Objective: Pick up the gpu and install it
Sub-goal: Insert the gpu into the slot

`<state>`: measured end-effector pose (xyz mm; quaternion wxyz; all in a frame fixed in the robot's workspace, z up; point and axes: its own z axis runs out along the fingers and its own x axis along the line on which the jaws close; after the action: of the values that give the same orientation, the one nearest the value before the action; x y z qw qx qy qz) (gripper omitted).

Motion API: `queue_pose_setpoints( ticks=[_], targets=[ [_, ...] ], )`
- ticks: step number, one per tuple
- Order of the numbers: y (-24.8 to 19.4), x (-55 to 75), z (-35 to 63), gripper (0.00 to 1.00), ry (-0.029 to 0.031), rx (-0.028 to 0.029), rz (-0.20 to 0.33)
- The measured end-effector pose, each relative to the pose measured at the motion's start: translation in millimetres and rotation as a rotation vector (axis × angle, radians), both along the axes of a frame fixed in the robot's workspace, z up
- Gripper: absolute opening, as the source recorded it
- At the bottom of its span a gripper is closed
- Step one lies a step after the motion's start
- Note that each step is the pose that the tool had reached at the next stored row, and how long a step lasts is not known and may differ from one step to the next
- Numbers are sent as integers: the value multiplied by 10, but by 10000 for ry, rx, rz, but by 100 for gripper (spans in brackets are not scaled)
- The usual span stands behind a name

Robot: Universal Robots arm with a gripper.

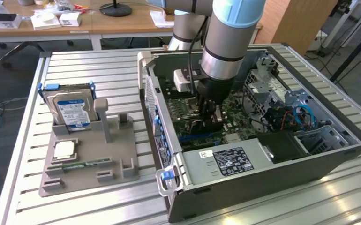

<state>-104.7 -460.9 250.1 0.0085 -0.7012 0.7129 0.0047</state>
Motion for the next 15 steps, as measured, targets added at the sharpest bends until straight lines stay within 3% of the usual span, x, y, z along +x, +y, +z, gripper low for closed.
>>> queue_pose_setpoints(
  ticks=[15],
  targets=[
    [0, 0, -2, 26, -1, 2, 2]
  ],
)
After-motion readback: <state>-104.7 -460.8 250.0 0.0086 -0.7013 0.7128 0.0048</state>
